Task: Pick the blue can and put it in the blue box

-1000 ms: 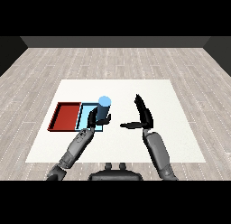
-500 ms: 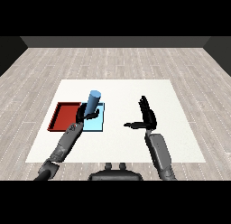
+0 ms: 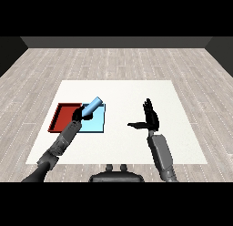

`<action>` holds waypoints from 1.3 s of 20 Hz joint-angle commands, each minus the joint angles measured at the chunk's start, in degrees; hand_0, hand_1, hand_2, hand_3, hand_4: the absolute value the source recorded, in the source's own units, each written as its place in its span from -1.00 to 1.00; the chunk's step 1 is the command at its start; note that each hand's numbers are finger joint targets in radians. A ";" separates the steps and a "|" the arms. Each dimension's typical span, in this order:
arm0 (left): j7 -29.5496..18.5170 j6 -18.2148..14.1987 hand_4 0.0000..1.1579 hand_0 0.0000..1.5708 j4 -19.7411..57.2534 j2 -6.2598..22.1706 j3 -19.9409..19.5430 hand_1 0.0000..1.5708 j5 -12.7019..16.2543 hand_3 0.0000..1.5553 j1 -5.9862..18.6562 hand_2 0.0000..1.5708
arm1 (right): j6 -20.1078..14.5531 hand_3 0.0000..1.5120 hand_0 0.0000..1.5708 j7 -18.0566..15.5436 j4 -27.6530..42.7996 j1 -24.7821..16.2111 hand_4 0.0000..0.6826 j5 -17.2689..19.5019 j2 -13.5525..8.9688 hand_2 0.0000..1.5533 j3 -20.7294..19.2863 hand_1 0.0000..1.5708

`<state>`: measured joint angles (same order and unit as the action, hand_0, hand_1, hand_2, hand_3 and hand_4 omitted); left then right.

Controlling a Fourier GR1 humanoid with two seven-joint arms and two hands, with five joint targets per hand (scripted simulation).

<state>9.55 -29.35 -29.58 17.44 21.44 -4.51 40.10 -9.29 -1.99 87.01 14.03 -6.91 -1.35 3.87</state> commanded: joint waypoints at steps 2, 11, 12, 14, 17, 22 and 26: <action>3.77 1.43 0.52 0.08 14.55 -3.68 0.25 0.08 -3.14 -0.25 5.97 0.01 | 1.85 -1.00 -1.00 -2.03 -3.81 -0.24 -1.00 -1.81 -0.82 -1.00 -2.42 -1.00; 4.10 7.89 0.28 0.34 21.84 -8.48 -6.18 0.34 2.15 -1.00 7.30 0.21 | 2.05 -1.00 -1.00 -4.41 -7.60 0.60 -1.00 -2.72 -1.14 -1.00 -5.07 -1.00; 3.48 17.05 0.07 0.86 24.74 -6.20 0.04 0.86 -3.70 -0.83 7.13 0.70 | 1.89 -1.00 -1.00 -1.91 -5.10 -0.19 -1.00 -2.94 -2.31 -1.00 -5.36 -1.00; 5.59 24.96 0.35 -1.00 24.49 -9.37 -0.85 -1.00 -2.13 -1.00 6.93 -1.00 | 4.19 -1.00 -1.00 -3.99 -5.37 -1.70 -1.00 -4.34 -3.19 -1.00 -6.25 -1.00; 7.05 16.11 -1.00 -1.00 27.75 -9.37 -1.97 -1.00 -3.13 -1.00 10.37 -1.00 | 1.55 -1.00 -1.00 -4.87 -7.42 -0.37 -1.00 -1.46 -0.56 -1.00 -3.99 -1.00; -0.93 -6.54 -1.00 -1.00 21.49 -6.98 -7.56 -1.00 1.65 -1.00 6.92 -1.00 | 1.35 -1.00 -1.00 -6.91 -7.27 -2.76 -1.00 -0.55 0.29 -1.00 -2.98 -1.00; -14.58 -14.60 -1.00 -1.00 11.18 -5.41 -11.63 -1.00 4.60 -1.00 7.70 -1.00 | 1.69 -1.00 -1.00 -5.43 -6.49 -0.42 -1.00 -0.19 -1.77 -1.00 -3.61 -1.00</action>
<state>5.43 -36.26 -11.34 10.66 13.35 -2.57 48.35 -7.36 -7.46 79.98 13.42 -7.99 -2.63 -0.11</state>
